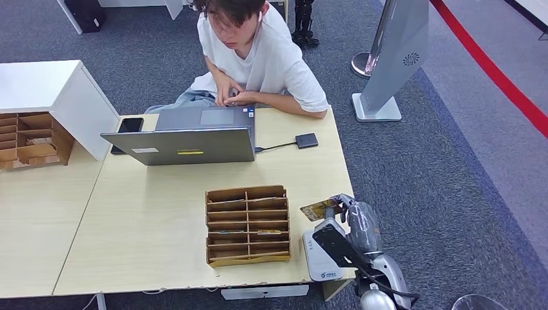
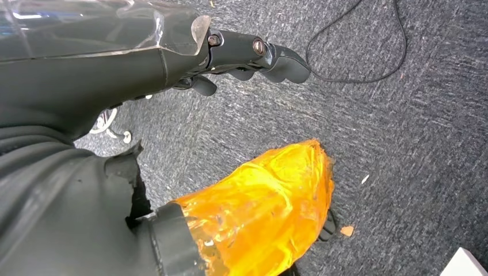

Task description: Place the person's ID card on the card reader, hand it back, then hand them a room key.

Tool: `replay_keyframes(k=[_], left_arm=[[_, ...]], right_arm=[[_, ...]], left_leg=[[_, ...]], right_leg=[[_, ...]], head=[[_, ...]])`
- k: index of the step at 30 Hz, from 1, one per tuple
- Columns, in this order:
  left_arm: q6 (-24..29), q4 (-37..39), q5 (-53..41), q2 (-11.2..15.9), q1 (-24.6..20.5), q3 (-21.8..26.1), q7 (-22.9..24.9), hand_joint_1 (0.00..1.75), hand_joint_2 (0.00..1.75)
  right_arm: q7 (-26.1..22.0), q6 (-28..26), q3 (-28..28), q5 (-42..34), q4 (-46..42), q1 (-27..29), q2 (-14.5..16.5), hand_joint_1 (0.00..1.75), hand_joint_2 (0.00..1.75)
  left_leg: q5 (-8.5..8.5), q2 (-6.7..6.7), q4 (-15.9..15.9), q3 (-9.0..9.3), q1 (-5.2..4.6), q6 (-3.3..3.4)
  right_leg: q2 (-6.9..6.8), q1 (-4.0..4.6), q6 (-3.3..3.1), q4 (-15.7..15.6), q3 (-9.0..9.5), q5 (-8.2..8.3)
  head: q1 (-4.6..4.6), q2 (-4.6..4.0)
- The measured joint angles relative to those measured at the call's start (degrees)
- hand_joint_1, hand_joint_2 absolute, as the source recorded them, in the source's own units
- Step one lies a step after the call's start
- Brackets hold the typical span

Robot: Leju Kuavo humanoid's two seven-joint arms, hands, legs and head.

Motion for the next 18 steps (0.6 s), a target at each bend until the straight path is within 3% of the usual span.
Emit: replay_keyframes(k=[18], left_arm=[[-0.15,-0.02,0.15,-0.29,0.01,0.44,0.19,0.00,0.00]], right_arm=[[-3.95,-0.72,0.13,0.46,-4.90,0.60,1.14,1.75,1.75]], left_leg=[[0.00,0.00,0.00,-0.01,0.00,0.00]], right_leg=[[0.00,0.00,0.00,0.00,0.00,0.00]], head=[[-0.01,0.00]])
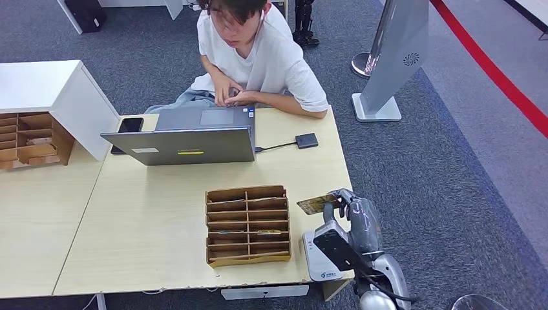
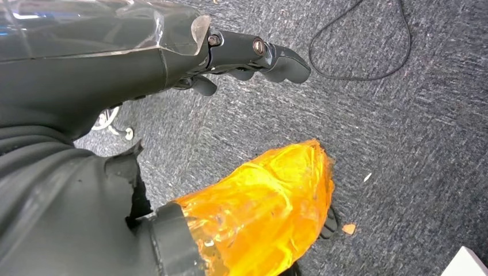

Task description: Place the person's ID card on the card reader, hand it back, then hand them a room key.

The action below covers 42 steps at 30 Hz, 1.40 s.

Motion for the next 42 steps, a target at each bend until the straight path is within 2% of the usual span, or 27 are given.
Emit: replay_keyframes(k=[20,30,36,42], left_arm=[[-0.40,-0.02,-0.55,-0.17,-0.01,0.07,0.16,0.00,0.00],[-0.82,-0.02,-2.19,-0.15,-0.07,0.07,0.56,0.00,0.00],[-0.93,-0.02,-2.40,-0.15,-0.12,0.07,0.60,0.00,0.00],[-1.34,-0.02,-3.69,-0.14,-0.43,-0.03,0.77,0.00,0.00]], right_arm=[[-0.50,0.05,2.22,0.07,-3.09,-1.99,0.58,1.75,1.75],[1.34,1.99,4.36,2.02,-3.09,-7.32,1.33,1.75,1.75],[1.51,2.13,5.06,2.44,-3.00,-8.64,1.47,1.75,1.75],[4.27,3.62,5.75,3.97,-2.05,-12.82,1.84,1.75,1.75]], left_leg=[[0.00,-0.01,0.00,-0.01,0.00,0.00],[0.02,-0.01,0.00,0.00,0.00,-0.02],[0.02,-0.01,0.00,-0.02,0.00,-0.02],[0.04,0.00,0.00,-0.01,0.00,-0.02]], right_leg=[[-0.01,0.00,0.00,0.00,0.00,0.00],[0.01,0.00,0.00,0.01,0.00,0.01],[0.00,0.00,0.00,0.01,0.00,0.00],[0.00,0.00,0.01,0.01,0.00,0.02]], head=[[0.01,0.00],[0.01,0.00],[0.01,0.00],[0.00,0.00]])
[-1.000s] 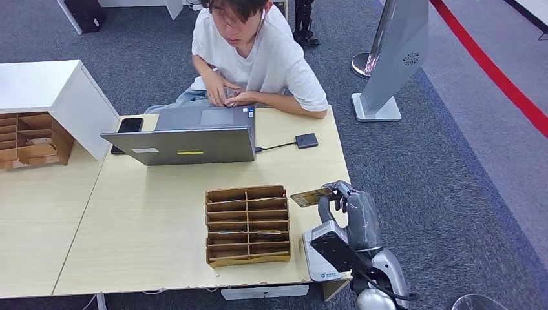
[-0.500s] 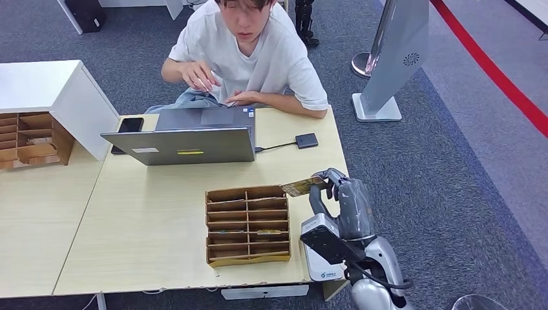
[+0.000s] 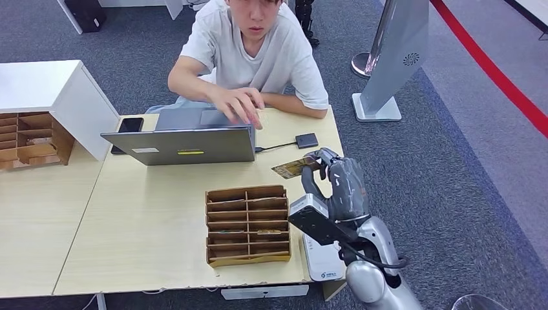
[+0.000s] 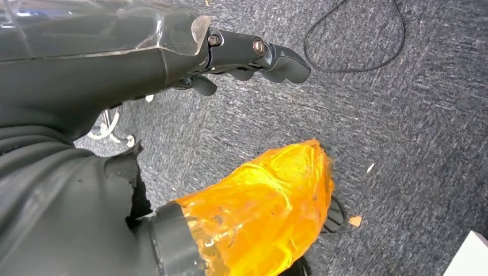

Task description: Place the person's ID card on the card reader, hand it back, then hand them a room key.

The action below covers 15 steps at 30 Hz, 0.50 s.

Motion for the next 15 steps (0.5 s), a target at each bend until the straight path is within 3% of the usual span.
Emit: replay_keyframes(k=[8,15], left_arm=[[-0.63,0.00,-1.43,0.16,-0.57,-0.55,0.29,0.00,0.00],[-0.68,0.00,-1.61,0.33,-1.05,-0.64,0.50,0.00,0.00]], right_arm=[[3.31,3.37,1.94,2.32,2.94,-6.19,1.78,1.75,1.75],[4.00,3.72,2.87,2.76,4.55,-8.25,2.56,1.75,1.75]], left_leg=[[0.03,-0.01,0.00,0.01,0.01,-0.01],[0.03,-0.02,0.00,-0.01,0.01,-0.01]], right_leg=[[0.00,0.01,-0.01,0.02,0.00,0.02],[-0.01,0.00,-0.01,0.02,0.00,0.02]], head=[[0.00,0.00],[0.01,0.00]])
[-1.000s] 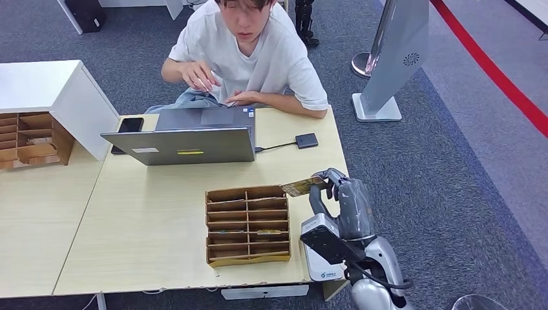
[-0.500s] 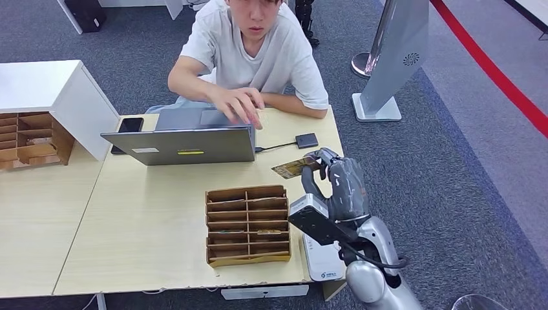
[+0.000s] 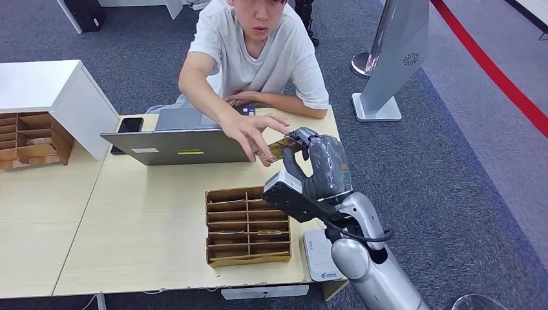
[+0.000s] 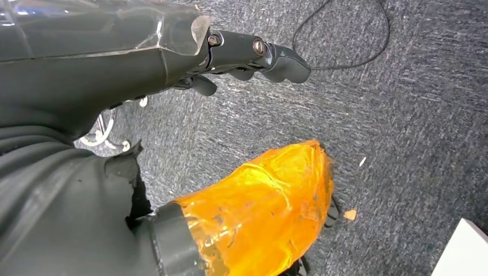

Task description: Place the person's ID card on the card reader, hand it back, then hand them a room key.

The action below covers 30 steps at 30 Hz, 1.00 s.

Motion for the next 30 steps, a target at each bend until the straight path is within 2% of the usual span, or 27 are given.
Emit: replay_keyframes(k=[12,16,30], left_arm=[[0.16,0.00,-0.48,0.26,-0.93,-1.21,0.53,0.00,0.00],[0.21,0.00,-0.49,0.29,-1.14,-1.26,0.57,0.00,0.00],[0.21,0.00,-0.49,0.44,-1.21,-1.33,0.57,0.00,0.00]], right_arm=[[1.59,1.74,1.93,1.17,3.77,-3.75,1.22,1.72,1.75],[1.68,1.97,2.69,1.58,4.64,-4.34,1.28,0.02,1.75],[2.23,2.66,3.97,2.91,5.72,-5.31,1.29,0.00,1.75]], left_leg=[[0.04,0.00,0.00,0.02,0.01,-0.05],[0.04,0.00,0.00,0.01,0.01,-0.05],[0.04,0.00,0.00,0.02,0.01,-0.05]], right_leg=[[0.00,0.00,-0.03,0.01,0.00,0.03],[0.00,0.01,-0.04,0.01,0.00,0.03],[0.00,0.00,-0.03,0.00,0.00,0.03]], head=[[-0.01,0.00],[-0.01,0.00],[0.00,0.00]])
